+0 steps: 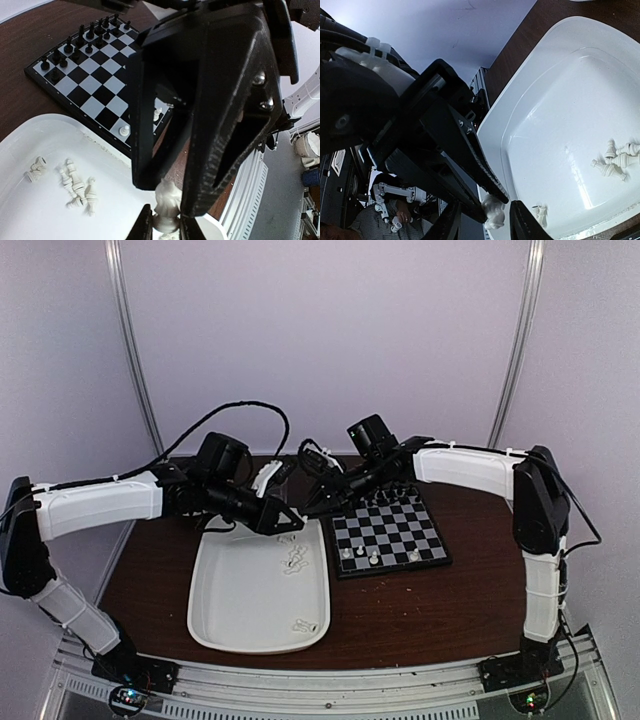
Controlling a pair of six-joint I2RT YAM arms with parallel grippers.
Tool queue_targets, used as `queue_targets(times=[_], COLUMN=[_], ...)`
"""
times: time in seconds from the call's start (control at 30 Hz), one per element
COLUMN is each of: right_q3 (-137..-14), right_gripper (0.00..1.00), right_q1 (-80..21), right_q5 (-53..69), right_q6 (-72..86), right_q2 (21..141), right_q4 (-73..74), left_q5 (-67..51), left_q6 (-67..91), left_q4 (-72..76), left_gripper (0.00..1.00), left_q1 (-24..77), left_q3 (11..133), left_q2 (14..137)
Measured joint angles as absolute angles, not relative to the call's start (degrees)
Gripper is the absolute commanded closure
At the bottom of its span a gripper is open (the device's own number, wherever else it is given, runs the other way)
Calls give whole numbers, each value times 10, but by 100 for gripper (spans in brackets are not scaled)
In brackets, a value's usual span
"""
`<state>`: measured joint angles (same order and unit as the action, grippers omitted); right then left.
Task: Set up the chess pieces on the board
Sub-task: Pass from the left arm to the right
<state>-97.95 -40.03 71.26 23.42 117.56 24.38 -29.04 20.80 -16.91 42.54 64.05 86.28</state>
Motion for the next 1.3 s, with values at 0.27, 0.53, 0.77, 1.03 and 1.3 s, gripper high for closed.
queue_targets(times=[0.27,0.53,0.77,1.03,1.3], right_q3=[-971,-971,-970,-959,-1002], right_gripper=[69,75,86,100,100], right_q1=[-400,-402,-404,-402,-393], right_q5=[712,714,722,730,686], right_q6=[208,212,239,276,149], right_q2=[1176,1176,1179,1185,1190], right_q4=[275,275,251,223,341], left_q5=[-281,-280,-280,-268,-248], left_q6=[204,204,204,200,189], left_q4=[-175,-177,-178,-183,-199], left_gripper=[87,87,87,71,60], left_q1=[425,426,426,427,429], left_q3=[641,641,641,641,641], left_q2=[859,859,859,859,850])
